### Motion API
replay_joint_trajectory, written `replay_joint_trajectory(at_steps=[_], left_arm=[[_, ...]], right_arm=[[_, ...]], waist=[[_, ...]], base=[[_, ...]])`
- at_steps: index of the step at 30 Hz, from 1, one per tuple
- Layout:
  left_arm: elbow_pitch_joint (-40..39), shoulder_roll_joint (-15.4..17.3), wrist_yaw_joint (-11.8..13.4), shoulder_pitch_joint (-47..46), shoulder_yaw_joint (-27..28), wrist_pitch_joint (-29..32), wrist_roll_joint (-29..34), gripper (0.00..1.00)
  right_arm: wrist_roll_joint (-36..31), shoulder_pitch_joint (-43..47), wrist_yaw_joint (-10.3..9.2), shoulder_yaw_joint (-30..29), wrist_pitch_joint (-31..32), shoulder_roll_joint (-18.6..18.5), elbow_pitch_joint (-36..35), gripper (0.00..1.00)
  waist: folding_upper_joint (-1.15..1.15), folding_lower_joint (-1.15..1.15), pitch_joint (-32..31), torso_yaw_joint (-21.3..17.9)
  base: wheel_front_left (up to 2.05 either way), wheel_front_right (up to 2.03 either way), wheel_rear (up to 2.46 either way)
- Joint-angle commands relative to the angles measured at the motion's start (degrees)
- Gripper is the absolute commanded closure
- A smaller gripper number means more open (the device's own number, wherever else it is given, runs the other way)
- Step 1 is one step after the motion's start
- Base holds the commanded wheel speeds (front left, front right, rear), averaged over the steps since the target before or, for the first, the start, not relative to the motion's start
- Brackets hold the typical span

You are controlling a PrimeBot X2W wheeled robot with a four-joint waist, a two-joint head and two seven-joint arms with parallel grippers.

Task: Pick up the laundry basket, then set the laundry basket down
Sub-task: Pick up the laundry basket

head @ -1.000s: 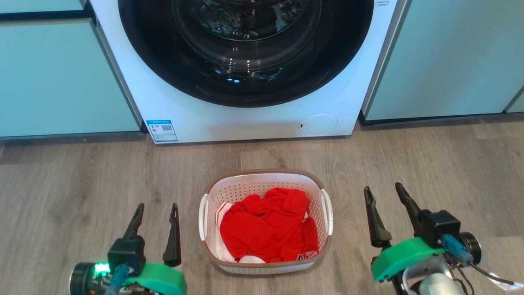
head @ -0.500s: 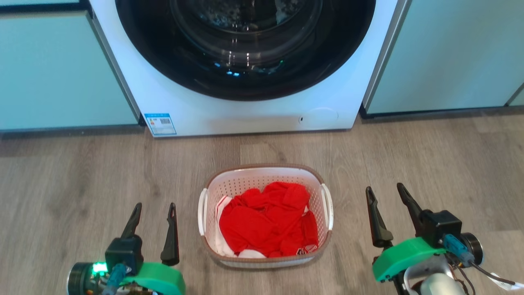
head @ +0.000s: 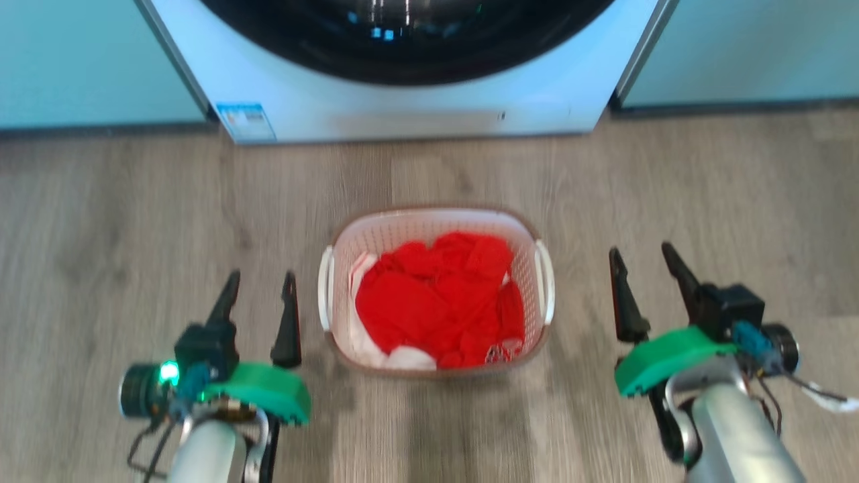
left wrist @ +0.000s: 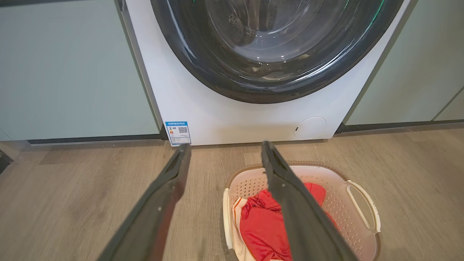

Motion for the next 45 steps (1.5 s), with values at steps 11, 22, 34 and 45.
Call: replay_joint_trajectory(at_steps=[11,22,34,45], left_arm=[[7.92,-0.09,-0.12,-15.9,0.46,-0.55,-2.28,0.0],[18.52,-0.09,-0.74,-27.75,-2.63,-0.55,-5.29,0.0],[27.76,-0.09,-0.86,-35.38,-9.07,-0.55,-9.55,0.0],[36.23,-0.09,-0.9,-41.15,-11.83,-0.55,-12.25,0.0]], right_arm=[[-1.33,-14.7,-0.08,-0.77,-0.77,-0.53,6.02,0.0],[-1.05,-23.74,-0.08,-1.69,-0.77,-0.53,15.25,0.0],[-0.96,-28.35,-0.08,-1.59,-0.77,-0.53,21.38,0.0],[0.1,-31.02,-0.08,-0.29,-0.77,-0.53,23.94,0.0]], waist=[[0.0,-0.01,19.59,1.02],[0.0,-0.01,30.42,2.28],[0.0,-0.01,37.39,4.03],[0.0,-0.01,41.61,4.59]], base=[[0.0,0.0,0.0],[0.0,0.0,0.0],[0.0,0.0,0.0],[0.0,0.0,0.0]])
